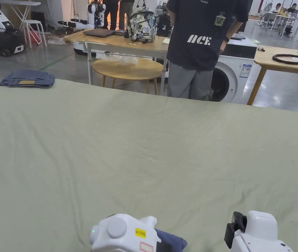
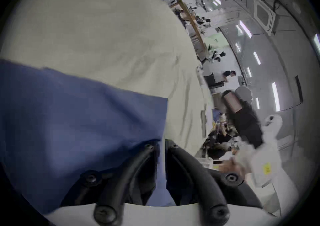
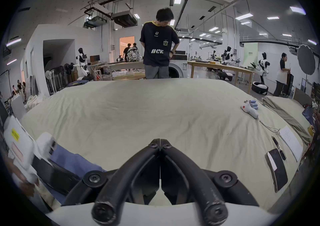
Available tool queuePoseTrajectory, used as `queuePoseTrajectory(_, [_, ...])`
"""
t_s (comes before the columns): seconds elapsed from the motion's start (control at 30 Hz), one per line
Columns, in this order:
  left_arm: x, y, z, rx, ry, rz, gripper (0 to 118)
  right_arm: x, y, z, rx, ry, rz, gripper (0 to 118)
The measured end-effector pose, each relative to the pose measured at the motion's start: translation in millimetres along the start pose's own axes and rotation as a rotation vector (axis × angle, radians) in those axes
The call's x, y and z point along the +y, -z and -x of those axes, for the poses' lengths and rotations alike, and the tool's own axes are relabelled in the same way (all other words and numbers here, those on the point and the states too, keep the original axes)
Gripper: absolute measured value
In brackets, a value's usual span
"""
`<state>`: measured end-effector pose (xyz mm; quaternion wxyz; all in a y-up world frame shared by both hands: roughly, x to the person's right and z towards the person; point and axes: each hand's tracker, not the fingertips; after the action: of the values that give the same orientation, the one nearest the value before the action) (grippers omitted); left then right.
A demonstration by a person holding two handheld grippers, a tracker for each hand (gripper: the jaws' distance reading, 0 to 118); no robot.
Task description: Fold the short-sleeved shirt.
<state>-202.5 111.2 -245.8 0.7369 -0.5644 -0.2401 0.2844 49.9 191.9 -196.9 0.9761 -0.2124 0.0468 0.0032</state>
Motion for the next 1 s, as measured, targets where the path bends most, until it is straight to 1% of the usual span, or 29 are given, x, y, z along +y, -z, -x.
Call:
queuePoseTrajectory(0.03, [-2.2,3.4,-0.1,0.012,0.026,-0.016,3,0.6,-0.4,-0.9,-0.001,-0.001,-0.003,0])
queuePoseTrajectory(0.07, [-3.1,-0.2,0.7,-0.027,0.017,-0.033,1,1.2,-1.2,-1.8,-0.002,-0.004,-0.008,0])
queuePoseTrajectory(0.1, [-2.8,-1.9,0.4,-0.029,0.013,-0.039,0,2.0,-2.0,-2.2,-0.005,-0.007,-0.011,0])
queuePoseTrajectory(0.27, [-10.0,-18.8,-15.4,-0.02,0.052,-0.053,0,6.1,-1.0,-2.5,-0.004,-0.008,-0.022,0])
queuePoseTrajectory(0.4, [-9.0,-55.8,-24.3,0.011,0.158,-0.216,0,13.0,-1.3,5.2,-0.001,-0.019,-0.062,0])
queuePoseTrajectory(0.43, [-10.4,-66.0,-26.9,0.044,0.188,-0.269,0,15.2,-1.7,7.3,0.0,-0.021,-0.078,0])
queuePoseTrajectory(0.53, [-16.6,-95.4,-28.8,0.228,0.296,-0.5,0,22.9,-2.8,16.3,0.0,-0.029,-0.129,0])
queuePoseTrajectory(0.6, [-23.4,-112.6,-28.2,0.356,0.336,-0.66,0,28.1,-3.0,22.2,0.001,-0.025,-0.155,0])
queuePoseTrajectory(0.7, [-35.8,-134.2,-26.2,0.505,0.404,-0.873,0,35.5,-3.2,30.5,-0.001,-0.027,-0.188,0])
queuePoseTrajectory(0.83, [-52.7,-155.2,-20.0,0.623,0.453,-1.183,0,42.5,-5.5,39.2,0.001,-0.008,-0.234,0])
queuePoseTrajectory(0.9, [-57.0,-163.9,-19.3,0.655,0.457,-1.262,0,44.0,-8.3,42.8,0.006,0.008,-0.268,0])
queuePoseTrajectory(0.93, [-55.4,-167.1,-18.0,0.665,0.467,-1.274,0,44.8,-10.3,44.8,0.005,0.008,-0.28,0])
queuePoseTrajectory(1.0, [-53.5,-171.1,-19.2,0.743,0.469,-1.265,0,46.8,-13.8,48.8,-0.002,0.004,-0.314,0])
